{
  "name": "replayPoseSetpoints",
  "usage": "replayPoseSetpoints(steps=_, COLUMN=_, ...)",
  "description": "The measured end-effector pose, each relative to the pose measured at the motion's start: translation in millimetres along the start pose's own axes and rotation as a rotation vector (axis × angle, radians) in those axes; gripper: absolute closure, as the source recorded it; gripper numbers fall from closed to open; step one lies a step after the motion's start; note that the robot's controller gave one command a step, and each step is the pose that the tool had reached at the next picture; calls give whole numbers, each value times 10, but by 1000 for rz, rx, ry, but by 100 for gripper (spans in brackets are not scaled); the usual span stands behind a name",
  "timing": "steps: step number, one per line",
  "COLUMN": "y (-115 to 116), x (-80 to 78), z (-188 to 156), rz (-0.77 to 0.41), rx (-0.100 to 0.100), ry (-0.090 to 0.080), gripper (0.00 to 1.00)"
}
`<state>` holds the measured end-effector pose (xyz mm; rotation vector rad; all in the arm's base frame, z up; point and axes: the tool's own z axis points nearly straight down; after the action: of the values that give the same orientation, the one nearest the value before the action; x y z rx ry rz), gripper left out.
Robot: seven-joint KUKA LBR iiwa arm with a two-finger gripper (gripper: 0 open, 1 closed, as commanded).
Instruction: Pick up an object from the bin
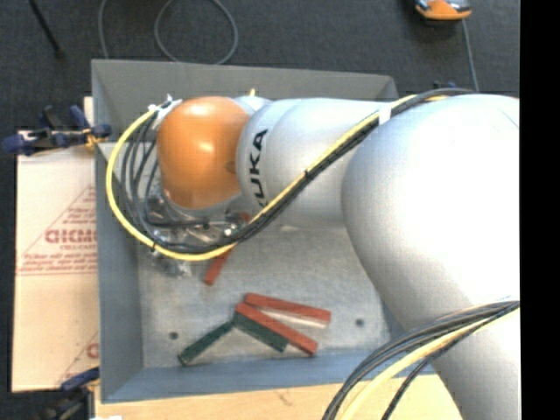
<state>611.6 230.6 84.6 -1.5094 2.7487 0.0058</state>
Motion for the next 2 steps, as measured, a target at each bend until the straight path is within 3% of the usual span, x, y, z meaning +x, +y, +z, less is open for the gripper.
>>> replayPoseSetpoints(steps=1, y=-31, x=25, z=-1, rz=6, rx=1, ry=1, gripper=0)
replayPoseSetpoints(steps=2, y=409, x=955, z=-642, rz=-525, rx=1, ry=6, gripper=0)
